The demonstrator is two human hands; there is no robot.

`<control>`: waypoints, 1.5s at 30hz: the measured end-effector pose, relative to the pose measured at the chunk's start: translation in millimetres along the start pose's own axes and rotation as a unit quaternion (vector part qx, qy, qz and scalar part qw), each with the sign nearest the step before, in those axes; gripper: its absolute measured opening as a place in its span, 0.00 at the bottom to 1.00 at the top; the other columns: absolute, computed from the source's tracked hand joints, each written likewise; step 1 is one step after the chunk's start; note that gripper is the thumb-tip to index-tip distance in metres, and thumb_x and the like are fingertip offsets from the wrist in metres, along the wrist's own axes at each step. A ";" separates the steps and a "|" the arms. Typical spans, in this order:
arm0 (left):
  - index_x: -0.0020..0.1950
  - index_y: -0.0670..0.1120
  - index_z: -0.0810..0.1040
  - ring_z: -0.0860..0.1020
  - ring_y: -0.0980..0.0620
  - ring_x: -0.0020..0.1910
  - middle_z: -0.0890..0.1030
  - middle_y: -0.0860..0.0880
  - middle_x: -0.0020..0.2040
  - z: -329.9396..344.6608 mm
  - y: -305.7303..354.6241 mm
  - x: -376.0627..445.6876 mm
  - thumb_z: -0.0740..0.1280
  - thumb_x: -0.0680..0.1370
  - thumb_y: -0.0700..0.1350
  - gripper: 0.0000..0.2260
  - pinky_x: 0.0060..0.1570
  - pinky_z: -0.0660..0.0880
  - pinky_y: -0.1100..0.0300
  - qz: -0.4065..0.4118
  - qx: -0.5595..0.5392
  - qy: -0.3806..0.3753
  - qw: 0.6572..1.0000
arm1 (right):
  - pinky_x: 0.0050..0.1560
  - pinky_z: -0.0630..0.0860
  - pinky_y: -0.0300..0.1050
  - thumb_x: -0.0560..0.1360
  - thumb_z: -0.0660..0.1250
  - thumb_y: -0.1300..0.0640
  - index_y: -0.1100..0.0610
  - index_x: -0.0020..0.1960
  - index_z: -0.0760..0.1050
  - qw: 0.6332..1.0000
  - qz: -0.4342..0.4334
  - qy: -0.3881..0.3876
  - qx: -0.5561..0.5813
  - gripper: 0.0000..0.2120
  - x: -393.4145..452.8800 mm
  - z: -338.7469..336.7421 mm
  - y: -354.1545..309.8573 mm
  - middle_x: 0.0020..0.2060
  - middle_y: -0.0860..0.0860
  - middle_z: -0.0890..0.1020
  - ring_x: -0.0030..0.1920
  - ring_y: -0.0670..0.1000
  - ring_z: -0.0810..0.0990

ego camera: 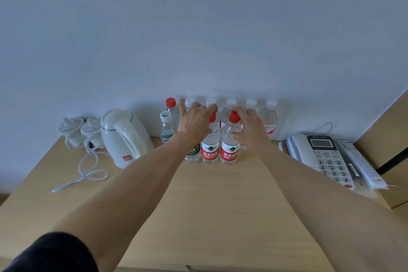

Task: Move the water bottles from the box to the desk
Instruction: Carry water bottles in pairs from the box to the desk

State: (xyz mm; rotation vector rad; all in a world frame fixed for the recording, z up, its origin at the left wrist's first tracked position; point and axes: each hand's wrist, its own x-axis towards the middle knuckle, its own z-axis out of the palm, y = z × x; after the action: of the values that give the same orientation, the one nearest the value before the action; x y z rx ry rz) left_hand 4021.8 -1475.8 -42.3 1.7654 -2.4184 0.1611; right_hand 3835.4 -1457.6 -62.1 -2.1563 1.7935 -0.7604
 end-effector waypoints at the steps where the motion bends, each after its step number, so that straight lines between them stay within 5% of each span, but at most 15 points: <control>1: 0.64 0.52 0.69 0.74 0.47 0.62 0.79 0.53 0.45 0.0 0.0 0.1 0.75 0.74 0.49 0.23 0.72 0.49 0.35 0.001 0.000 0.001 1.000 | 0.60 0.73 0.51 0.67 0.77 0.64 0.54 0.69 0.68 1.000 0.000 0.001 -0.001 0.34 0.0 0.1 -0.3 0.54 0.57 0.72 0.55 0.58 0.75; 17: 0.63 0.52 0.69 0.75 0.46 0.60 0.80 0.52 0.45 1.5 0.7 2.1 0.75 0.75 0.48 0.21 0.73 0.49 0.36 0.003 -0.003 0.007 1.000 | 0.61 0.72 0.52 0.68 0.76 0.64 0.54 0.70 0.68 1.000 0.006 -0.005 -0.003 0.33 0.7 0.0 -0.7 0.54 0.58 0.72 0.56 0.59 0.74; 25: 0.67 0.54 0.69 0.73 0.46 0.65 0.80 0.52 0.55 -11.2 -6.2 3.9 0.71 0.74 0.57 0.24 0.72 0.53 0.37 0.014 -0.020 0.017 1.000 | 0.59 0.74 0.51 0.68 0.76 0.63 0.52 0.70 0.67 1.000 -0.001 -0.010 -0.006 0.34 -1.0 -3.0 -0.8 0.54 0.56 0.72 0.55 0.58 0.75; 33: 0.69 0.54 0.71 0.71 0.47 0.68 0.78 0.51 0.62 -52.3 -19.5 25.9 0.65 0.77 0.59 0.22 0.72 0.55 0.38 0.006 -0.015 0.030 0.999 | 0.49 0.77 0.51 0.69 0.75 0.51 0.45 0.70 0.66 0.998 -0.003 -0.025 -0.060 0.33 10.7 -37.2 -7.9 0.53 0.52 0.72 0.53 0.54 0.77; 38: 0.72 0.55 0.70 0.69 0.46 0.71 0.76 0.50 0.67 -76.9 -13.2 40.6 0.62 0.79 0.58 0.22 0.72 0.54 0.39 0.008 0.005 0.020 1.000 | 0.51 0.78 0.53 0.72 0.68 0.58 0.45 0.72 0.63 0.994 0.014 -0.029 -0.107 0.31 16.6 -64.0 -10.1 0.53 0.52 0.70 0.52 0.56 0.76; 45: 0.75 0.55 0.68 0.69 0.45 0.71 0.75 0.49 0.70 -98.2 21.1 57.5 0.58 0.81 0.59 0.22 0.72 0.54 0.39 0.047 0.013 0.015 0.999 | 0.55 0.75 0.53 0.74 0.68 0.51 0.47 0.73 0.62 0.986 0.075 -0.013 -0.146 0.30 5.6 -98.4 -5.5 0.61 0.56 0.70 0.58 0.58 0.75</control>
State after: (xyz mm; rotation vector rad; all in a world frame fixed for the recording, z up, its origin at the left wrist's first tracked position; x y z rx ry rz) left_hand 3989.6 -1506.6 64.5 1.6487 -2.4890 0.2293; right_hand 3788.8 -1447.5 24.3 -2.1535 2.1389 -0.4568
